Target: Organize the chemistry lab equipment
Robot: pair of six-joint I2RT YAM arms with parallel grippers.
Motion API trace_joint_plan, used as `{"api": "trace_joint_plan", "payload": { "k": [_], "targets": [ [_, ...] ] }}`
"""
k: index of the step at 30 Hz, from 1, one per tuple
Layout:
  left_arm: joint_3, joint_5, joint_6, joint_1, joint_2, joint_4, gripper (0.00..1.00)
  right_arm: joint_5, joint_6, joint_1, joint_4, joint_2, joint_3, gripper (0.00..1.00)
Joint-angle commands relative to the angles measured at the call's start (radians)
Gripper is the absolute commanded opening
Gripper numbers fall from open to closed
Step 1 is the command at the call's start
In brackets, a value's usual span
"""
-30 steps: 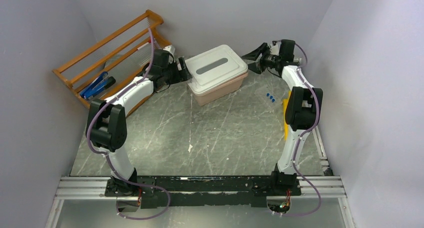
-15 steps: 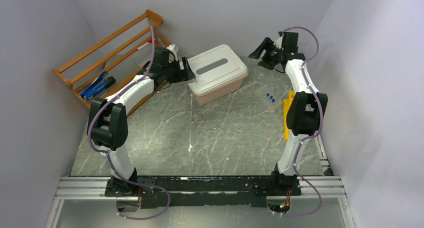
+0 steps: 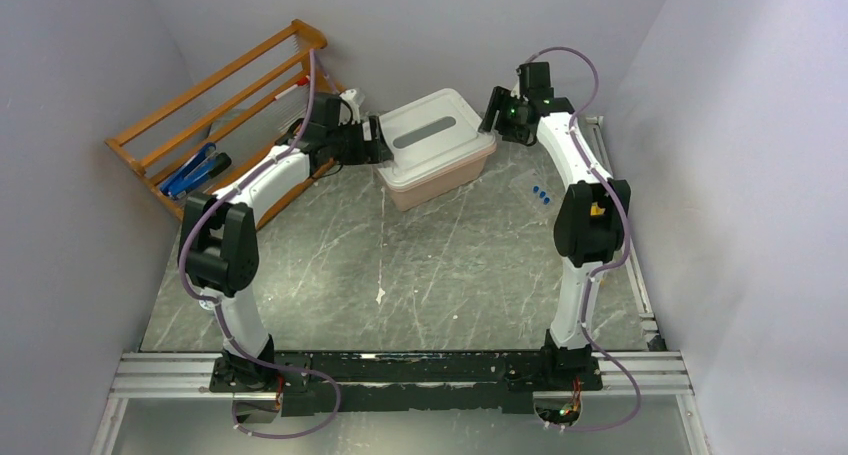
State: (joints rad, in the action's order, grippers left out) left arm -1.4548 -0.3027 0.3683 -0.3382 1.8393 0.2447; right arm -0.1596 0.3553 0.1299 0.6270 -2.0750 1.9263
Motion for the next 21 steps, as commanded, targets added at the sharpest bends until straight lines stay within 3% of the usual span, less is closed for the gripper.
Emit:
{"api": "trace_joint_plan", "payload": {
  "k": [1, 11, 17, 21],
  "targets": [
    [-0.055, -0.060, -0.022, 0.004, 0.018, 0.022, 0.87, 0.138, -0.024, -0.002, 0.069, -0.017, 0.038, 0.66],
    [-0.082, -0.027, 0.016, 0.004, 0.032, 0.066, 0.83, 0.187, -0.016, 0.000, 0.149, -0.026, 0.024, 0.43],
    [-0.041, 0.076, 0.040, 0.002, 0.017, 0.091, 0.77, 0.171, 0.002, 0.002, 0.132, -0.022, -0.024, 0.34],
    [-0.029, 0.085, 0.053, 0.002, 0.021, 0.092, 0.72, 0.164, 0.001, 0.004, 0.132, -0.043, -0.015, 0.33]
  ]
}}
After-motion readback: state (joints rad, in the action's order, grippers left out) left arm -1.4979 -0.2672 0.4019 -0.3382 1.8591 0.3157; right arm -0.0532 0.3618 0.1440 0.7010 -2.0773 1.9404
